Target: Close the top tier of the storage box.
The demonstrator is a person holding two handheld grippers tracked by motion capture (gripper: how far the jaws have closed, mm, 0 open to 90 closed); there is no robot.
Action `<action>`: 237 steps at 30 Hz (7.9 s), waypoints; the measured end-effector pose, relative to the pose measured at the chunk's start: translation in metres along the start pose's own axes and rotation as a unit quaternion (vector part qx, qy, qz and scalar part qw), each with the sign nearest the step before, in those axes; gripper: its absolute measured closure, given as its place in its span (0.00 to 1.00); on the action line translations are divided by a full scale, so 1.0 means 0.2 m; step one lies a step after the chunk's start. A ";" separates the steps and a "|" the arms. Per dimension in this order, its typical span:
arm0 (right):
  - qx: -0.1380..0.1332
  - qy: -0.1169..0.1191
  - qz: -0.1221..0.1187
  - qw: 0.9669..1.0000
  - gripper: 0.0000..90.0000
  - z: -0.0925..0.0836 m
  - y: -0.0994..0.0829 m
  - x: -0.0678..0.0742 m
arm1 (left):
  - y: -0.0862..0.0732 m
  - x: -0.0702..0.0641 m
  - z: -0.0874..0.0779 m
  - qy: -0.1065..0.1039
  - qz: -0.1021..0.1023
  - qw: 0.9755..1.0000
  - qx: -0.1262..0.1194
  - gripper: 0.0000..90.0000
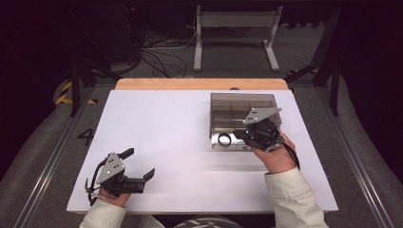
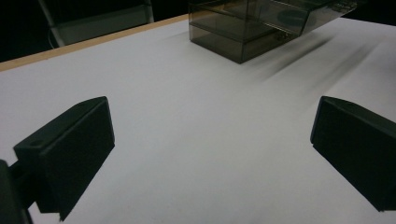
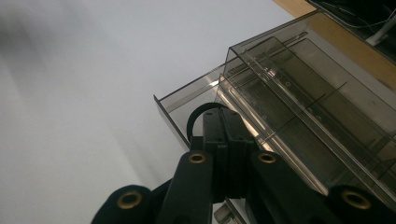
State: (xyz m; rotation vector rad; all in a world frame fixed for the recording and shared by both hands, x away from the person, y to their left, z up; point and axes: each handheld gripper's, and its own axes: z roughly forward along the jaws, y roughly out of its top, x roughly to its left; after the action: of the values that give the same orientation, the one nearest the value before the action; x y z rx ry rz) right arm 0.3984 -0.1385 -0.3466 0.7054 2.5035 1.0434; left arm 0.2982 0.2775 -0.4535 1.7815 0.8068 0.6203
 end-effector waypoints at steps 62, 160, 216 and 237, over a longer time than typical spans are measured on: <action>0.139 0.003 0.014 0.990 1.00 -0.08 -0.22 -0.07 | 0.00 0.00 0.00 -0.003 0.001 1.000 0.003 0.00; 0.123 -0.092 0.061 0.986 0.97 0.16 -0.18 -0.29 | -0.08 -0.02 -0.20 0.051 -0.024 0.998 0.012 0.01; 0.053 -0.044 0.055 0.996 0.46 -0.02 -0.14 -0.24 | -0.08 -0.01 -0.19 0.047 -0.026 0.999 0.007 0.01; -0.088 -0.052 0.065 0.993 0.00 -0.27 -0.34 -0.20 | -0.05 0.00 -0.12 0.035 -0.019 0.999 0.008 0.01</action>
State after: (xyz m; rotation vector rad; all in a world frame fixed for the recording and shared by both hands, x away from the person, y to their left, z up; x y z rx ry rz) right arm 0.3845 -0.2332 -0.3562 0.8542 2.2689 1.2214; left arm 0.2773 0.2942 -0.4547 1.7631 0.8921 0.6562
